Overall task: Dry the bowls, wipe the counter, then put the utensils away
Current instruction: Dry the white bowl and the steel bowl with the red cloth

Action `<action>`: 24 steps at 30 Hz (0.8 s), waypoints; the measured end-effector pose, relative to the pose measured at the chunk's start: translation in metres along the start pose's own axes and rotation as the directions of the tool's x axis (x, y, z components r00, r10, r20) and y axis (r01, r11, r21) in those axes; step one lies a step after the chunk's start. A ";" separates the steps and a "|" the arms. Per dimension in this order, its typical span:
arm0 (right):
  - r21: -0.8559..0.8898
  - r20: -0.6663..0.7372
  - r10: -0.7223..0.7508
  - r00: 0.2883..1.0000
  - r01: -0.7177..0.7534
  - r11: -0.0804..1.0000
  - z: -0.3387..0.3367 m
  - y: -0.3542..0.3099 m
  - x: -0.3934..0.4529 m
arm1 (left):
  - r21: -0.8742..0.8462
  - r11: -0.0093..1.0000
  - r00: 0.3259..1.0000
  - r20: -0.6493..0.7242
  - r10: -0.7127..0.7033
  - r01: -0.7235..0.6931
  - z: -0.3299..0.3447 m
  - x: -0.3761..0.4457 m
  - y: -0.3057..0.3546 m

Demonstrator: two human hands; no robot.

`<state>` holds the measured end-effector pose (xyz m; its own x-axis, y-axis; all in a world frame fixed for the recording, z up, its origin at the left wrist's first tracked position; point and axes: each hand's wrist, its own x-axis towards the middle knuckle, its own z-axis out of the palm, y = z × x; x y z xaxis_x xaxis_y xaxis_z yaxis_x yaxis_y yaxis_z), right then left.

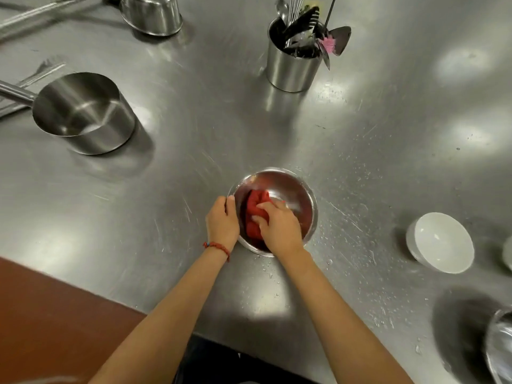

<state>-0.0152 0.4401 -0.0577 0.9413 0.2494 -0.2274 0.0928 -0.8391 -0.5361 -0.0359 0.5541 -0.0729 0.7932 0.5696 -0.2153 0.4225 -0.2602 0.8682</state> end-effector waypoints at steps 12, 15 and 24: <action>-0.472 -0.059 0.068 0.996 -0.088 0.877 -0.021 0.010 0.012 | -0.081 0.996 0.999 0.001 0.040 -0.040 -0.002 0.003 -0.010; -0.130 0.211 0.072 0.975 -0.045 0.991 -0.025 0.007 -0.001 | -0.096 0.994 0.999 0.000 0.044 -0.043 0.000 0.001 -0.009; -0.312 -0.122 -0.030 0.992 -0.010 0.950 -0.003 -0.018 0.028 | -0.068 0.995 0.996 0.049 0.071 -0.067 -0.003 0.001 -0.008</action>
<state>0.0108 0.4604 -0.0519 0.9707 0.2133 -0.1103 0.1801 -0.9504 -0.2534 -0.0397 0.5591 -0.0791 0.8416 0.5110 -0.1748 0.3373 -0.2446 0.9091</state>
